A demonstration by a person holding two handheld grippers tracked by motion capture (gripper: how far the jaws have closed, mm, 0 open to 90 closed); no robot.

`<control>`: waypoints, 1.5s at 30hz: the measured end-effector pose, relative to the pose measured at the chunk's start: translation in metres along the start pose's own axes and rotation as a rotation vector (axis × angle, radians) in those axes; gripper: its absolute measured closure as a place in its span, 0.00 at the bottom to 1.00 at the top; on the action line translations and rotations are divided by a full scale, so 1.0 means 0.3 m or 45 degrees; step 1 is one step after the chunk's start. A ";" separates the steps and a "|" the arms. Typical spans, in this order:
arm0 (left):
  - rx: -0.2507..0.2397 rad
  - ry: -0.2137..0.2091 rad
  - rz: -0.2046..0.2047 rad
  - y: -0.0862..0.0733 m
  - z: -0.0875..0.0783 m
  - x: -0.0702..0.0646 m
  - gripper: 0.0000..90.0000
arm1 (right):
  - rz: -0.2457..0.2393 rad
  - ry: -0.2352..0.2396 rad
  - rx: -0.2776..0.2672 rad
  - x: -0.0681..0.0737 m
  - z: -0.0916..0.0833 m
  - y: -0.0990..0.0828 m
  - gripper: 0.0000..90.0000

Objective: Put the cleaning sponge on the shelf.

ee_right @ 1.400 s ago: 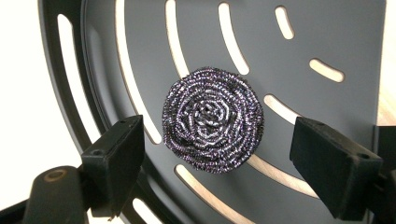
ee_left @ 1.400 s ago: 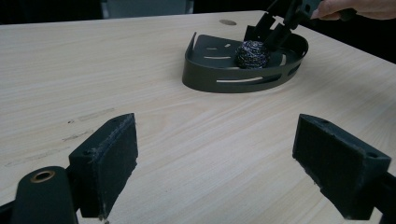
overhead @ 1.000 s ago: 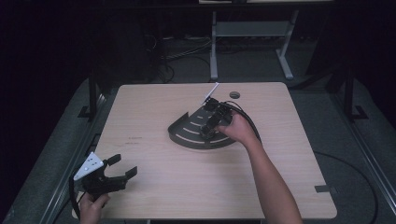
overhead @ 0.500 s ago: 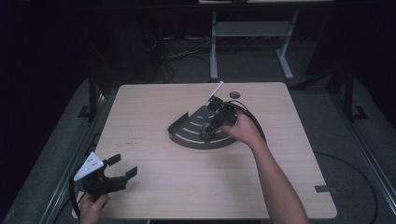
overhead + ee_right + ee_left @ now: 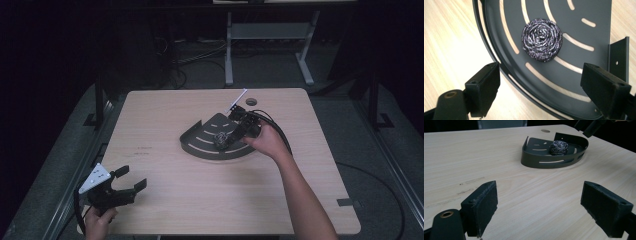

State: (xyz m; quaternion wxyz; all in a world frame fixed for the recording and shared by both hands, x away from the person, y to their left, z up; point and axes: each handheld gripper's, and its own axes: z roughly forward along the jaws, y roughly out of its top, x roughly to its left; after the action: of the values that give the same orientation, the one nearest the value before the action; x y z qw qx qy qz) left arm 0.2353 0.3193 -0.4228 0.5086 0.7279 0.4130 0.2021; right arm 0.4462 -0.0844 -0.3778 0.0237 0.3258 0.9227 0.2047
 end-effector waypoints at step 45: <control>0.012 -0.001 0.020 0.000 0.006 -0.011 0.15 | 0.055 0.009 -0.050 0.034 -0.058 -0.262 0.17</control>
State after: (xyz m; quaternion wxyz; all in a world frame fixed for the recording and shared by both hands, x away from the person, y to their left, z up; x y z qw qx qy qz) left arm 0.2347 0.3157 -0.4232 0.5036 0.7336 0.4082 0.2038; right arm 0.3886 -0.1397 -0.3917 0.0225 0.3445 0.9113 0.2245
